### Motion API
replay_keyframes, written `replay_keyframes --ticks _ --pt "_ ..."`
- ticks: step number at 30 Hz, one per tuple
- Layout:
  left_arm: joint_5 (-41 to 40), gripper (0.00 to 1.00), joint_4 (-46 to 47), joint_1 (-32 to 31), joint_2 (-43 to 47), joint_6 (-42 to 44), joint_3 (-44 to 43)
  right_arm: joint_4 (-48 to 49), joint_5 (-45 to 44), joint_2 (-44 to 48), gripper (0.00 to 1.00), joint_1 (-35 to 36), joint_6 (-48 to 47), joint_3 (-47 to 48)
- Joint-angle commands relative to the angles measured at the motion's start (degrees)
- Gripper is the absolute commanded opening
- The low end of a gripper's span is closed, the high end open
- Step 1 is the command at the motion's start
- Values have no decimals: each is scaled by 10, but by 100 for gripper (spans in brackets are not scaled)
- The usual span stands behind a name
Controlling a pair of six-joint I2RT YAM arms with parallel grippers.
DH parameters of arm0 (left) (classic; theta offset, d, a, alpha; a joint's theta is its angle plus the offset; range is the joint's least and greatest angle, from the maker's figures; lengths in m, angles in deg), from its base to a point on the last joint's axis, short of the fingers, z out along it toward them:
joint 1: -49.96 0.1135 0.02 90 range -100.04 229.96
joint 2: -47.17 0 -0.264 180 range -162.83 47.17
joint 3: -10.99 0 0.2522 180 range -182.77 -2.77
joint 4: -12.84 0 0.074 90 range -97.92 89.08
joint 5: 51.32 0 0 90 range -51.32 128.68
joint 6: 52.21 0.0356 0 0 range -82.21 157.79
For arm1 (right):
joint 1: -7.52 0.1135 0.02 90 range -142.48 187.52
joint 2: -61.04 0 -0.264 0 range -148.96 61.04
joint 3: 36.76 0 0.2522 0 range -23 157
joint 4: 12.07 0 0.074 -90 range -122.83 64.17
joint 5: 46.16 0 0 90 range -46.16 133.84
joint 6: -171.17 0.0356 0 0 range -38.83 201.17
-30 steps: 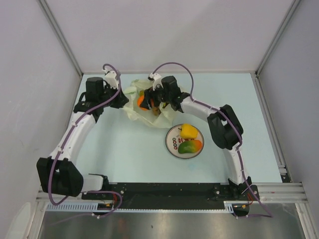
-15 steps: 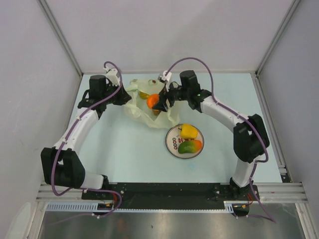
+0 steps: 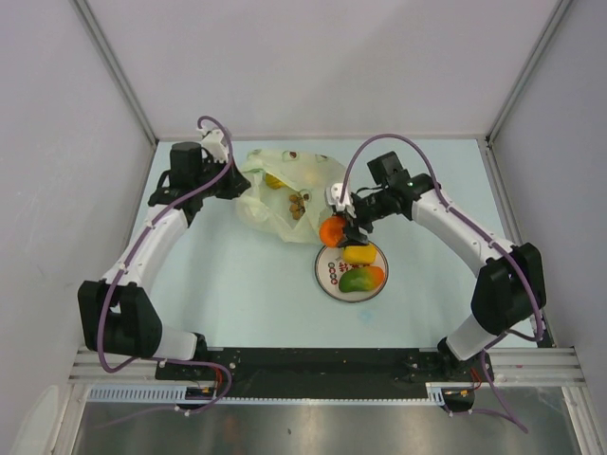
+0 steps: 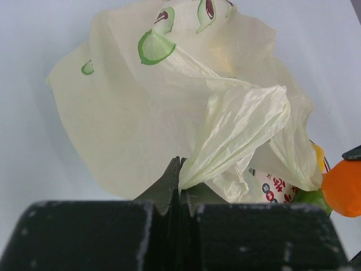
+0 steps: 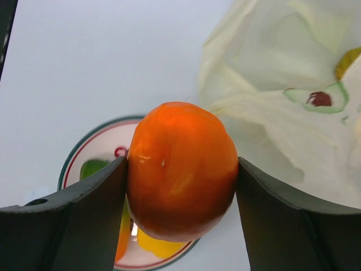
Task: Take the fake fruits out of the plastic bag
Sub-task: Take out the fake fruit from the plastic bag, then place the fake fruit on the plate.
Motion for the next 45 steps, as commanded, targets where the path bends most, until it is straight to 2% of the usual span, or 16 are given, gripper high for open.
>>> replay_keyframes --ticks 1,9,17,21,30,33,45 --pt "13 0 19 -10 -1 -9 -10 -132 8 14 39 6 -193 0" --pt "42 0 12 -18 15 -7 2 -160 17 -17 37 42 -213 0" --pt "85 0 28 -18 53 -20 53 -148 9 -81 37 82 -232 1" --pt "81 0 33 -18 85 -29 82 -97 14 -117 37 64 -174 13" --pt "71 0 37 -18 135 -29 126 -108 -3 -171 37 53 -167 58" --pt "70 0 37 -17 143 -28 137 -140 -17 -186 41 53 -188 71" --pt "71 0 35 -14 165 -28 161 -157 -45 -232 50 47 -181 102"
